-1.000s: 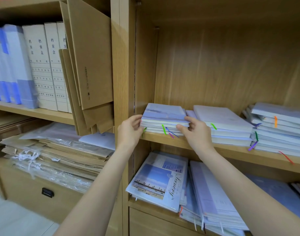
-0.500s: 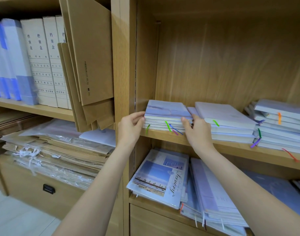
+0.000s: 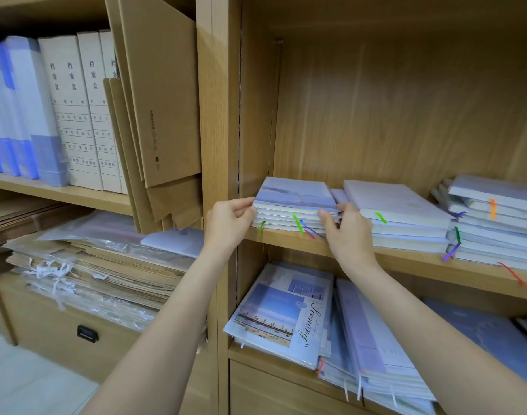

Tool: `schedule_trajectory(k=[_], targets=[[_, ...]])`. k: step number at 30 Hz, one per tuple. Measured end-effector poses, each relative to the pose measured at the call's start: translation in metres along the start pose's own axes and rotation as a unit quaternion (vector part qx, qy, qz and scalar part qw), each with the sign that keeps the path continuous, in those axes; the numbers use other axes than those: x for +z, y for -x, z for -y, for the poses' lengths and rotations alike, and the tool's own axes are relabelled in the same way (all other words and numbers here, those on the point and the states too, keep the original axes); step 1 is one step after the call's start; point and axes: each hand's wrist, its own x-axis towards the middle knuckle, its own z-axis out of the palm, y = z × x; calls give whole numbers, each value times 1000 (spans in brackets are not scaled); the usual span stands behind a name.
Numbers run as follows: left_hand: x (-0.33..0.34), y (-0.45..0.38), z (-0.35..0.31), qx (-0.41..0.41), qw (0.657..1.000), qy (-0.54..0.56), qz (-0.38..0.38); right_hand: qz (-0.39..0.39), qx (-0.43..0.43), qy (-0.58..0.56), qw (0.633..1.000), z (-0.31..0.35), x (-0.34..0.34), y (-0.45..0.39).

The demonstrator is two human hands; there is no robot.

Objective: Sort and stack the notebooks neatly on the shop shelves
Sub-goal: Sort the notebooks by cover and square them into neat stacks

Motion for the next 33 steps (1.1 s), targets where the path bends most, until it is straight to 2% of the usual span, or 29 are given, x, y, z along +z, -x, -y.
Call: schedule_trajectory(k=[4, 12, 18, 22, 28, 33], targets=[[0, -1, 0, 12, 1000, -7, -4, -1, 3, -16, 1000, -2, 0, -1], [6, 4, -3, 66, 990, -119, -25, -9, -5, -17, 1000, -3, -2, -1], [3, 3, -6, 79, 984, -159, 8, -6, -21, -24, 999, -3, -3, 1], [4, 9, -4, 78, 990, -119, 18, 2, -19, -44, 999, -3, -3, 1], [10, 14, -1, 63, 995, -64, -31, 39, -39, -27, 998, -7, -4, 1], [12, 12, 0, 52, 996, -58, -53, 24, -42, -28, 998, -8, -3, 0]])
